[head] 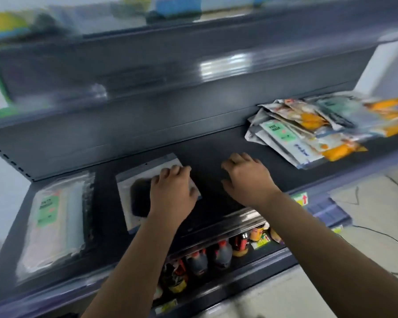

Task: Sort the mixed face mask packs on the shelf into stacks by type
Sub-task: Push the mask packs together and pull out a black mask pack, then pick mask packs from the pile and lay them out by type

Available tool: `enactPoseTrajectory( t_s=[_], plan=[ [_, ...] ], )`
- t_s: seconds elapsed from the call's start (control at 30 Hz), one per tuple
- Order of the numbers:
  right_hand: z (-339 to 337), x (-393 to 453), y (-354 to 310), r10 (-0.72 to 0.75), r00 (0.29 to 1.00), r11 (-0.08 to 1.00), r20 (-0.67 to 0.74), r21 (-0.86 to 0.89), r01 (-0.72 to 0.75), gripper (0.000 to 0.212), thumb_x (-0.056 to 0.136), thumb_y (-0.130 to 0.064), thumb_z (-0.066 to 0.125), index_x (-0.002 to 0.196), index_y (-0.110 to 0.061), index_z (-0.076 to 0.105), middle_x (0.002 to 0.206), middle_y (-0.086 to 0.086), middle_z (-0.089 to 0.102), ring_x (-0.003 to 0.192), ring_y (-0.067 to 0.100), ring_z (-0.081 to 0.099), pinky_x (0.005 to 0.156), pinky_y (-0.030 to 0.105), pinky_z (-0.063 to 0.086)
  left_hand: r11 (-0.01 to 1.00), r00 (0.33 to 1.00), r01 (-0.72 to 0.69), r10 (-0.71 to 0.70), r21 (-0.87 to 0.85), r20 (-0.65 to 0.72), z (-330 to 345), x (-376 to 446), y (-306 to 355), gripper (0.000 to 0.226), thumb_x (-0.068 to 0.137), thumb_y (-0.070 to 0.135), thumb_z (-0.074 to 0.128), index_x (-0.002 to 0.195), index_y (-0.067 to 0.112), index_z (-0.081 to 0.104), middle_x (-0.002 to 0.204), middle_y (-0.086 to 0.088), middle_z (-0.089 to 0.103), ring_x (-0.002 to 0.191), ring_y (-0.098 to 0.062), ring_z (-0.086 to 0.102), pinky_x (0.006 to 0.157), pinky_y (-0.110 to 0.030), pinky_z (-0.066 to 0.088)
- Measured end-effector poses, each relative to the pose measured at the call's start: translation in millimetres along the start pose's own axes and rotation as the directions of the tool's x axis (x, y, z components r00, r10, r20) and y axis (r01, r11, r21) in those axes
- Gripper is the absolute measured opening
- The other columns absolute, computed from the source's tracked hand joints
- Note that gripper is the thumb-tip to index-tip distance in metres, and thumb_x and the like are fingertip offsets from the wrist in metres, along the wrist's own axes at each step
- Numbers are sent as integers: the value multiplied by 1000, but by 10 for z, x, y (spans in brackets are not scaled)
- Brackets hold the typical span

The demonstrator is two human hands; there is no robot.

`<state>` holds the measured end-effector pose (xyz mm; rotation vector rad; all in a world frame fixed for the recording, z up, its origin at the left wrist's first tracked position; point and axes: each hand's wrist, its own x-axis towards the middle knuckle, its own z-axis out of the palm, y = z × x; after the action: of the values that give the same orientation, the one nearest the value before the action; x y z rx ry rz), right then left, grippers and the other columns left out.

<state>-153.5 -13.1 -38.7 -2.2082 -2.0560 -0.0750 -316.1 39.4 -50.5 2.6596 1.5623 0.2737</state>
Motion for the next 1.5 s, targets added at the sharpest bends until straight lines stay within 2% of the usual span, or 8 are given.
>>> enactPoseTrajectory(
  t_s=[0.27, 0.53, 0.77, 0.97, 1.1, 1.23, 1.4, 1.5],
  plan=[
    [-352, -310, 986, 178, 981, 979, -83, -90, -185, 43, 90, -34, 48, 128, -14, 47, 132, 7, 44, 125, 28, 38, 96, 35, 33, 978, 979, -204, 203, -39, -24, 43, 390, 1152, 53, 93, 38, 45, 141, 23, 32, 140, 1, 43, 128, -23, 38, 101, -37, 32],
    [-525, -713, 2369, 247, 967, 962, -68, -104, -253, 45, 90, -35, 49, 130, -16, 45, 134, 7, 44, 128, 28, 37, 98, 37, 34, 960, 961, -276, 273, -55, -47, 240, 757, 2539, 52, 92, 38, 46, 139, 22, 33, 139, 0, 43, 130, -23, 36, 101, -38, 31],
    [-618, -891, 3404, 248, 964, 966, -97, -47, -253, 42, 90, -34, 51, 129, -19, 48, 131, 4, 48, 125, 27, 40, 95, 37, 38, 975, 974, -212, 206, -60, -96, 380, 981, 3393, 52, 93, 40, 44, 140, 21, 33, 140, -2, 43, 130, -24, 37, 102, -39, 31],
    [-539, -771, 3978, 266, 961, 952, -75, 177, -250, 42, 87, -30, 58, 126, -15, 53, 124, 7, 55, 119, 28, 47, 91, 36, 43, 981, 985, -163, 156, -108, -71, 530, 1198, 3777, 49, 92, 40, 46, 137, 22, 38, 142, 0, 42, 131, -23, 36, 104, -40, 32],
    [-425, -590, 4296, 310, 948, 901, -67, 338, -271, 41, 84, -22, 63, 122, -8, 56, 120, 12, 58, 108, 28, 55, 79, 31, 43, 972, 984, -167, 154, -165, -92, 607, 1435, 3977, 41, 91, 38, 49, 128, 22, 46, 128, 0, 53, 120, -23, 47, 96, -38, 38],
    [-359, -341, 4572, 401, 913, 831, -69, 447, -331, 44, 84, -23, 65, 124, -6, 54, 124, 13, 56, 105, 29, 56, 77, 26, 38, 949, 988, -153, 139, -275, -70, 679, 1736, 4151, 45, 90, 38, 53, 130, 20, 46, 123, -2, 58, 112, -23, 53, 88, -37, 45],
    [-280, -55, 4786, 485, 874, 761, 22, 483, -434, 54, 85, -30, 64, 131, -6, 47, 129, 14, 54, 112, 30, 53, 80, 27, 37, 981, 997, -63, 69, -185, 25, 780, 2063, 4251, 43, 90, 43, 49, 126, 19, 44, 120, -5, 59, 110, -26, 54, 86, -40, 49],
    [-226, 55, 4826, 509, 857, 720, 84, 504, -477, 57, 85, -31, 65, 132, -4, 45, 124, 14, 58, 112, 31, 54, 77, 27, 36, 983, 999, -27, 34, -180, 37, 806, 2182, 4274, 45, 91, 42, 47, 126, 15, 40, 120, -7, 58, 110, -27, 54, 83, -37, 49]
  ],
)
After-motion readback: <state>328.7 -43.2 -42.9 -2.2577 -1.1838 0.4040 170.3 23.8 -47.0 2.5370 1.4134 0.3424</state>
